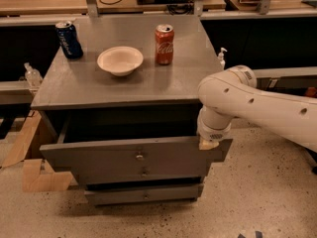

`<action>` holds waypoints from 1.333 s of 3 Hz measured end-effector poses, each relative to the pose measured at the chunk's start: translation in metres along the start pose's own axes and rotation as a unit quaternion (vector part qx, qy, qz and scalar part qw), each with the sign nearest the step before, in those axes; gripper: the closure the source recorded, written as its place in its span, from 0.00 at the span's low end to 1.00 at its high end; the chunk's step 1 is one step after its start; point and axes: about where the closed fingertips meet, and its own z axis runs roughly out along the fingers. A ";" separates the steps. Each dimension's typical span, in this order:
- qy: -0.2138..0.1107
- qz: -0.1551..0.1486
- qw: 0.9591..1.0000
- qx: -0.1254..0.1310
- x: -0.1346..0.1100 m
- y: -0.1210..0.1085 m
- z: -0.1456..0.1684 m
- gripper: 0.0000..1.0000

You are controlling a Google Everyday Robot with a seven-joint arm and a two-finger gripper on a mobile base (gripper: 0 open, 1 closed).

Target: Open top drawer

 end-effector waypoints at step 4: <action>0.000 0.000 1.000 0.000 0.000 0.000 0.000 0.28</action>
Offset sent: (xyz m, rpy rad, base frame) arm 0.0000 0.0000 0.0000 0.0000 0.0000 0.0000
